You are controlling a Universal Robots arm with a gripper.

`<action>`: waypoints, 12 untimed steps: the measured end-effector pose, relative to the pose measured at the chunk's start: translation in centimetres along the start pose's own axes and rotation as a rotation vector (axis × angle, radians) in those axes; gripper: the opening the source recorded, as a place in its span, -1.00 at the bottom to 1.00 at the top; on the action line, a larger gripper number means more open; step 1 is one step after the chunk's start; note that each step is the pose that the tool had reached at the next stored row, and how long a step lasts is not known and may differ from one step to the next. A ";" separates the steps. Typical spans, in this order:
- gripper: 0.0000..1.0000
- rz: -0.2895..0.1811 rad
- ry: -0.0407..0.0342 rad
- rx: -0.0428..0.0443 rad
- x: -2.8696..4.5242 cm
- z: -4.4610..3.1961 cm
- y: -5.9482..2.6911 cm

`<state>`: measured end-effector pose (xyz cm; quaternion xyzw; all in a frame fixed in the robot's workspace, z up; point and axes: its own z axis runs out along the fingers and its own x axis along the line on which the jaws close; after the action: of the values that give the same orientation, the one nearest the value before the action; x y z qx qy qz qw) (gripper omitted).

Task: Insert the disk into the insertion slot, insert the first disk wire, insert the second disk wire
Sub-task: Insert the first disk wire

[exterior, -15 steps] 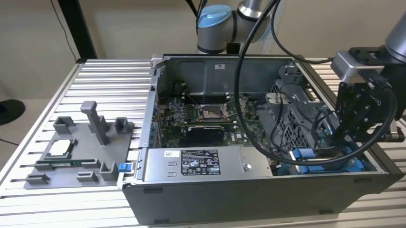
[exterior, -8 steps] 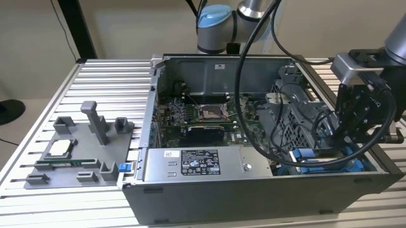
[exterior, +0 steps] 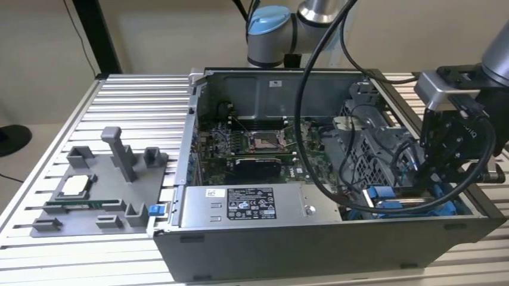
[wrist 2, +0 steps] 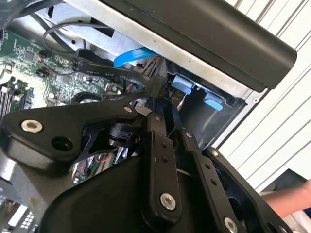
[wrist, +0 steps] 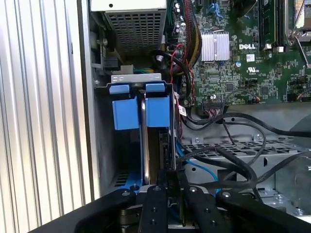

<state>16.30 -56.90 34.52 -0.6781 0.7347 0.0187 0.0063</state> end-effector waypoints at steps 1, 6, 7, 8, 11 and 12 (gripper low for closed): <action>-1.00 0.000 0.0000 0.0000 0.01 0.00 0.00; -1.00 0.000 0.0002 0.0000 0.06 0.02 0.13; -1.00 0.000 -0.0002 0.0000 0.08 0.04 0.13; -1.00 0.000 0.0000 0.0000 0.09 0.06 0.13; -1.00 0.000 0.0000 0.0000 0.10 0.18 0.14; -1.00 0.000 0.0000 0.0000 0.10 0.23 0.13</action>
<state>16.15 -56.98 34.29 -0.6781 0.7347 0.0188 0.0063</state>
